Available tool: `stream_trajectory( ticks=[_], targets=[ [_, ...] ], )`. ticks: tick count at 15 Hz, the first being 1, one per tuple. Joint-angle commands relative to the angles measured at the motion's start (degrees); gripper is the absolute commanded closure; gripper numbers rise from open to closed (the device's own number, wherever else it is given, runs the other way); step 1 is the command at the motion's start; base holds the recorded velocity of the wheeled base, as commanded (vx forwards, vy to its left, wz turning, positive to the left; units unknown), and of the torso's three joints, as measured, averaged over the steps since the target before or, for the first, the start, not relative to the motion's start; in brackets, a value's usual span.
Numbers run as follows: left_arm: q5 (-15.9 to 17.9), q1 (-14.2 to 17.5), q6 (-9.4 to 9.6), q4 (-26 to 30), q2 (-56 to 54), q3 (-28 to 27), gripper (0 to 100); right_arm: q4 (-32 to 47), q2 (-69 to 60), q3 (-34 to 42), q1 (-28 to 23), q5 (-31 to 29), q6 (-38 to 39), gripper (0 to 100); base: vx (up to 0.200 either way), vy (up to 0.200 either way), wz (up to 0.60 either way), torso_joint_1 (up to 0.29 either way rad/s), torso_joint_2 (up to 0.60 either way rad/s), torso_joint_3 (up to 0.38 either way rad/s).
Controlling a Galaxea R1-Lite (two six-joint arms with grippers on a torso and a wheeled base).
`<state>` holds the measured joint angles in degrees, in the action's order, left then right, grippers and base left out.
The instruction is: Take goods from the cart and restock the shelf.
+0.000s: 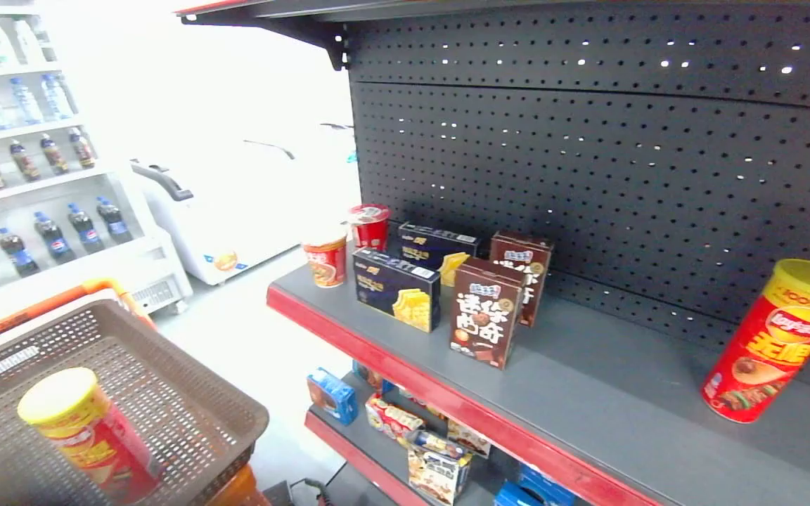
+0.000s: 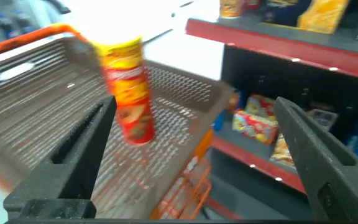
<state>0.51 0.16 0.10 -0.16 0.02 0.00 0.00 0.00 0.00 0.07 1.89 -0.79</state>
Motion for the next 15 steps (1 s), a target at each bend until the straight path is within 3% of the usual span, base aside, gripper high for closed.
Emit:
stream_trajectory(
  ticks=[1, 4, 15],
  targets=[
    [0.0, 0.0, -0.01, 0.0, 0.0, 0.0, 0, 0.0, 0.1, 0.0, 0.0, 0.0, 0.0, 0, 0.000, 0.000, 0.60, 0.007, 0.01, 0.002],
    [0.0, 0.0, -0.01, 0.0, 0.0, 0.0, 0, 0.0, 0.1, 0.0, 0.0, 0.0, 0.0, 0, 0.000, 0.000, 0.60, 0.004, 0.00, 0.001],
    [-1.1, 0.0, -0.01, 0.0, 0.0, 0.0, 0, 0.0, 0.1, 0.0, 0.1, 0.0, -0.2, 0, 0.000, 0.000, 0.00, 0.000, 0.00, 0.000]
  ],
)
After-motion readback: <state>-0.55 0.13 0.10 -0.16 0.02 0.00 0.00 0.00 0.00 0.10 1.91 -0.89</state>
